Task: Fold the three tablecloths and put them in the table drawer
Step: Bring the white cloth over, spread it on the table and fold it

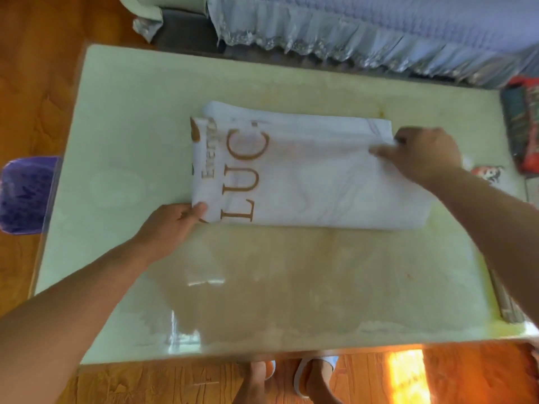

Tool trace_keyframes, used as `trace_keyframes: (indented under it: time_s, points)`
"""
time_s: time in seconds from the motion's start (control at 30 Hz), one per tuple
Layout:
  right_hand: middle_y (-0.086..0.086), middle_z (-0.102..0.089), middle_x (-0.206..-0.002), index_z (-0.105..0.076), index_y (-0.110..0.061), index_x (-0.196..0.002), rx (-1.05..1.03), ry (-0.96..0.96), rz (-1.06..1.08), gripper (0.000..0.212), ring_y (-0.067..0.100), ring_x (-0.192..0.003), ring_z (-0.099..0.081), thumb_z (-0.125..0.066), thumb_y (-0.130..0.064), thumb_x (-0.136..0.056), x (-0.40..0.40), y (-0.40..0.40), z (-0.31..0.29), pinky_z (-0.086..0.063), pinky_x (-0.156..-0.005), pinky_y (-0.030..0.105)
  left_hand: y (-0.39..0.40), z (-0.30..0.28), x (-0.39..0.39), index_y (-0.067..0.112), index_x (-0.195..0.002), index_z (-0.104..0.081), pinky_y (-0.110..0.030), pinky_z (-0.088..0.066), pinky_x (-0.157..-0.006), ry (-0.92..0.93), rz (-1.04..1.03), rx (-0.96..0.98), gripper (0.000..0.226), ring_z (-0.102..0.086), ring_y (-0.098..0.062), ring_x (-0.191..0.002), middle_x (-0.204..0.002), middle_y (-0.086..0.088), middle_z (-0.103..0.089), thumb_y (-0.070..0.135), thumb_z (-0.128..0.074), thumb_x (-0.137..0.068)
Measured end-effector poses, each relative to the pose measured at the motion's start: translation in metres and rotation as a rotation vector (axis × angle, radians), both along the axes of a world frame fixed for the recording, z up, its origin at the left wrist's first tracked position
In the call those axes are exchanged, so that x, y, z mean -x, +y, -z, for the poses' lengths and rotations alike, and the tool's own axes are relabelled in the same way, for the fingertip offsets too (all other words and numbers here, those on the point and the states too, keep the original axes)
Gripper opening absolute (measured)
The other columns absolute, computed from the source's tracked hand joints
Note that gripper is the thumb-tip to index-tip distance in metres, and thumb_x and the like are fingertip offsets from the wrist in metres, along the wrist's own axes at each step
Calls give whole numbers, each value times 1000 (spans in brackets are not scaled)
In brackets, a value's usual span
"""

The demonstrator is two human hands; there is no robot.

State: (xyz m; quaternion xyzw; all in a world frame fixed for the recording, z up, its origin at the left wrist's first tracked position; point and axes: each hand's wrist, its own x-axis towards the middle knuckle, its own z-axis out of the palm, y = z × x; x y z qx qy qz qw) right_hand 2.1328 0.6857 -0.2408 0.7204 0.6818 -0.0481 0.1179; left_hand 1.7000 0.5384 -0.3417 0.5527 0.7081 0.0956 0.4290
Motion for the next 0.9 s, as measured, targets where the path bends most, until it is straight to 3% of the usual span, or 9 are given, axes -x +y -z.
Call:
trace_keyframes:
  time_s: [0.03,0.1,0.13,0.2,0.3,0.4,0.57,0.7,0.9]
  points:
    - [26,-65,-110,-68,-11,-104,-139,-37,-19,62,44,-106,-57,-50,-67,-88,5,18,7,-43,-97,46,5,1,-9,15,-100,-73,-38,-48,-80,0,-99,-7,58,-66,-33,-94,-96,-9,-72,63,-40,-101]
    - [27,-52,-135,-55,-6,-132,-283,-12,-32,59,45,-124,-45,-54,-50,-93,21,36,30,-29,-113,53,19,7,-26,11,-110,-65,-39,-46,-79,18,-267,-36,40,-64,-35,-98,-101,-10,-69,46,-44,-106]
    - [26,-43,-145,-45,-7,-143,-262,39,8,60,45,-132,-38,-54,-43,-95,30,39,44,-25,-115,53,27,11,-33,11,-114,-58,-40,-46,-78,38,-347,-19,33,-63,-36,-99,-103,-11,-68,40,-44,-106]
    - [23,-35,-153,-33,-11,-151,-16,178,159,63,43,-138,-34,-51,-42,-98,45,31,79,-27,-115,50,42,20,-40,13,-114,-49,-43,-49,-78,132,-421,56,26,-62,-38,-95,-105,-15,-65,36,-42,-103]
    - [15,-24,-160,-28,-21,-152,279,219,216,65,36,-146,-24,-45,-52,-98,40,-6,122,-26,-118,47,57,25,-42,18,-111,-44,-44,-49,-76,253,-372,101,22,-61,-38,-88,-99,-16,-65,37,-37,-103]
    - [3,-10,-166,-18,-30,-157,190,209,181,70,29,-149,-12,-37,-62,-98,28,-34,126,-24,-117,52,63,21,-48,17,-106,-40,-44,-47,-73,403,-280,49,24,-60,-40,-84,-93,-19,-65,39,-32,-107]
    - [5,-12,-164,-19,-31,-154,105,204,135,71,31,-150,-7,-38,-64,-94,13,-16,133,-11,-123,52,76,14,-66,12,-110,-37,-42,-40,-65,545,-227,-2,27,-51,-36,-71,-92,-23,-67,36,-26,-108]
    - [0,11,-168,-2,-32,-159,116,230,80,75,27,-153,13,-27,-66,-97,9,7,147,3,-124,50,79,13,-76,9,-110,-37,-43,-36,-65,580,-274,-29,26,-59,-43,-78,-93,-28,-67,33,-26,-108]
    - [-3,18,-167,6,-36,-159,91,225,46,73,24,-152,21,-19,-67,-98,9,17,156,11,-123,47,76,22,-78,12,-134,-34,-47,-39,-69,609,-319,-78,33,-62,-50,-85,-96,-31,-66,29,-29,-107]
